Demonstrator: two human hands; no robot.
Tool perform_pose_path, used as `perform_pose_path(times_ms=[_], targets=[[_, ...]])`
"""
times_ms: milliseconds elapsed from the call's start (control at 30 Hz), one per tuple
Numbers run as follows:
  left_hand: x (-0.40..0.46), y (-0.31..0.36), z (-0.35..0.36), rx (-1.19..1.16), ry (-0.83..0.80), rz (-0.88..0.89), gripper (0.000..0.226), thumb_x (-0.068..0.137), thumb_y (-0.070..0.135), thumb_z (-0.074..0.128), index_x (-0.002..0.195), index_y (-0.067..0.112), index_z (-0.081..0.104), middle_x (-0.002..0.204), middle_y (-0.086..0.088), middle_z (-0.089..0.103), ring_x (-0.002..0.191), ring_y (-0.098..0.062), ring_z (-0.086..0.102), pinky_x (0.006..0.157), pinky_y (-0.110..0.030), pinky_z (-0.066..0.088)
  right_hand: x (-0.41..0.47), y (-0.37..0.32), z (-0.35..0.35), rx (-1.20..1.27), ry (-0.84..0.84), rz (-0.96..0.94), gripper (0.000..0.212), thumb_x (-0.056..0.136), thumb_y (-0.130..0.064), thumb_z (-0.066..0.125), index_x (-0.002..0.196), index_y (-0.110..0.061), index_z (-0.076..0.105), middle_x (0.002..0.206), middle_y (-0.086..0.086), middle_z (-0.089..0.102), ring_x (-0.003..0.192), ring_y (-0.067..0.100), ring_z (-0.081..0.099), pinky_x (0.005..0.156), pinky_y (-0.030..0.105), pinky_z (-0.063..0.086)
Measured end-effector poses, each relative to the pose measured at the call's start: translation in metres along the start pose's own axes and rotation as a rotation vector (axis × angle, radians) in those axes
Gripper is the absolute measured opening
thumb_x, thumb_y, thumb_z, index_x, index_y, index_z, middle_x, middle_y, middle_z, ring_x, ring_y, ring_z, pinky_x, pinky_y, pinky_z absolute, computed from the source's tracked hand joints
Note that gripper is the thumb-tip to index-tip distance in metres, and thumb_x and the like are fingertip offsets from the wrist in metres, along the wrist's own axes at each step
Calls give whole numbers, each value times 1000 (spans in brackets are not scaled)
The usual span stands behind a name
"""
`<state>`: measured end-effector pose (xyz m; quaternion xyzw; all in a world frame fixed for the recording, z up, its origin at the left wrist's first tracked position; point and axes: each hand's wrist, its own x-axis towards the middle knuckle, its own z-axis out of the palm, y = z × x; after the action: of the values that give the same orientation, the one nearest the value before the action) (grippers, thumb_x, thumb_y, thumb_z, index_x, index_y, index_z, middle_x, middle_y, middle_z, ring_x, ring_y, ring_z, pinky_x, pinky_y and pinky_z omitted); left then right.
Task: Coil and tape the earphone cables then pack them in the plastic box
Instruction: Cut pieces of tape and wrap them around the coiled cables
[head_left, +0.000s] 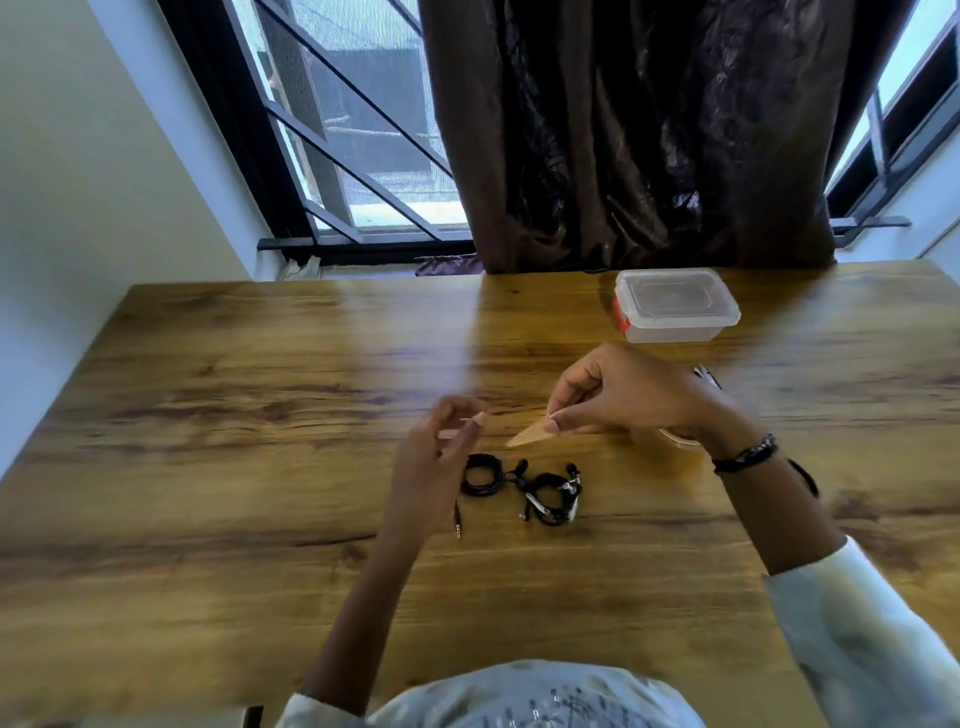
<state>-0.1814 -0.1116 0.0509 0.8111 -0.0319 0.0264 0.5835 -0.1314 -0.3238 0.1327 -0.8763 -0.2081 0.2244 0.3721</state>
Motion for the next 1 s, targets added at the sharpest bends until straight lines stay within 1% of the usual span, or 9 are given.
perform_pose_path(times_ms=[33,100,200,267,367,467,633,833,1000], targets=[[5,-10,-3,106,6,-7,9,93,19,59,100,19,64,99,9,68,86,4,62,71,-7,47,3,3,1,-15,6,14,12,81,-24,76,86,-13,76,82,3,74,81,29,65,71,43,50],[13,-30,-7,277,-30,-23,11,91,13,61,99,20,66,99,8,67,86,-1,62,71,-9,46,8,9,4,-29,15,48,8,80,-22,77,85,-15,76,82,0,75,82,23,67,75,42,52],[21,-48,-7,446,-105,-7,16,88,13,65,102,19,69,104,7,66,88,-6,59,75,-16,47,16,18,10,-54,21,85,5,80,-24,77,83,-21,76,80,-5,75,77,14,67,70,31,51],[26,-54,-5,492,-154,54,19,85,14,69,105,17,71,108,4,66,88,-8,61,77,-19,50,20,22,12,-64,40,92,5,79,-26,77,82,-23,76,78,-6,74,76,13,67,65,25,48],[33,-60,-2,582,-218,98,28,82,18,73,110,19,71,110,5,66,91,-10,62,82,-27,55,24,27,11,-46,63,84,5,79,-29,77,80,-25,75,77,-9,74,71,5,66,59,12,46],[36,-65,1,710,-265,124,29,83,25,73,112,23,70,110,8,64,95,-10,61,83,-28,54,28,29,12,-13,78,84,4,79,-27,77,80,-26,74,78,-9,74,71,1,66,59,8,47],[38,-69,1,779,-328,184,28,84,28,71,111,21,70,107,7,63,95,-11,60,83,-29,54,33,33,15,-19,114,81,12,80,-28,76,90,-23,73,89,-13,72,82,-3,65,76,17,52],[36,-70,0,772,-357,241,23,87,27,67,108,19,70,108,5,63,94,-11,60,82,-31,54,36,34,18,22,124,74,13,81,-24,76,93,-21,72,88,-14,71,80,-9,63,68,4,48],[33,-72,2,731,-338,239,19,86,26,67,103,17,68,106,4,62,90,-10,57,80,-24,50,33,35,20,51,125,72,13,80,-22,76,93,-20,72,87,-12,71,79,-7,65,68,4,48]])
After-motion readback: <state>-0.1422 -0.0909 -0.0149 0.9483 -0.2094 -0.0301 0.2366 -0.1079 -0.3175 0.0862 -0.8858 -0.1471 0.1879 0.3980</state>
